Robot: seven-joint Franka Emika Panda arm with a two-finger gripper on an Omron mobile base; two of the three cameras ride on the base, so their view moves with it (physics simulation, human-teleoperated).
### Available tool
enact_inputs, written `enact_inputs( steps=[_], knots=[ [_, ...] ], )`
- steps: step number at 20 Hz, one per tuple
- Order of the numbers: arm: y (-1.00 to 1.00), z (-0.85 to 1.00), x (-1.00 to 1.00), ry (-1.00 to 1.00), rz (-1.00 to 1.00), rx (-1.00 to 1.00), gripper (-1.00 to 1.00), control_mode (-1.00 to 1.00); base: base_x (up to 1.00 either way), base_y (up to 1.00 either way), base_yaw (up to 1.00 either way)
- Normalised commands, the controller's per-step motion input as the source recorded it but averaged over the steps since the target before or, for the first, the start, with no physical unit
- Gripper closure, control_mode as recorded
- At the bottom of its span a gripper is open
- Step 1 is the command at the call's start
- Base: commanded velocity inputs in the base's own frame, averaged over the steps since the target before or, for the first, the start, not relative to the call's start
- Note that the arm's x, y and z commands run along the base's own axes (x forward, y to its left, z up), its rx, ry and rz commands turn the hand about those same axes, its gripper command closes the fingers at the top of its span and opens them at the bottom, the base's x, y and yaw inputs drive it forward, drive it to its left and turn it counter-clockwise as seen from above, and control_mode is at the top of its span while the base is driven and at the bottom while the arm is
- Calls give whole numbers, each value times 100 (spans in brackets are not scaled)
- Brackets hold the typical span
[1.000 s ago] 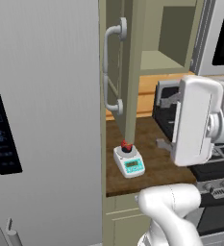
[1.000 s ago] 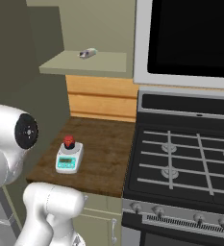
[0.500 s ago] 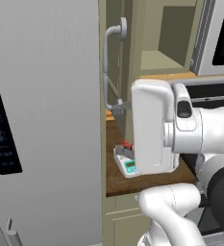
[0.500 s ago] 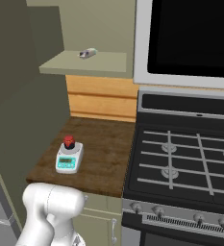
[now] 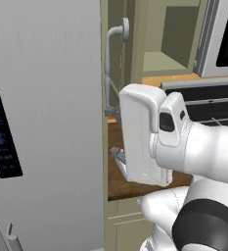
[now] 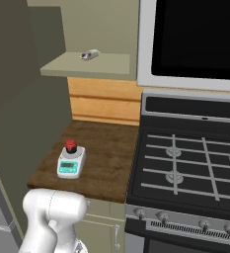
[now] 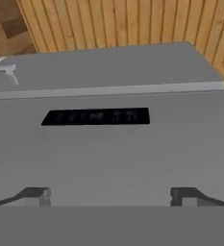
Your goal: Pick the jam and place it on the digital scale for weighing, and close the cabinet.
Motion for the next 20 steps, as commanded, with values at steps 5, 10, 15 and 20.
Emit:
enact_inputs(
  steps=[5, 10, 15, 20],
  knots=[
    [-1, -16, 43, 0, -27, -2, -100, -100, 0, 0, 0],
    [-1, -22, 61, 0, -24, -4, -100, -100, 0, 0, 0],
    [-2, -12, 51, 3, -25, -3, -100, -100, 0, 0, 0],
    [2, -16, 42, 2, -25, -6, -100, -100, 0, 0, 0]
  ],
)
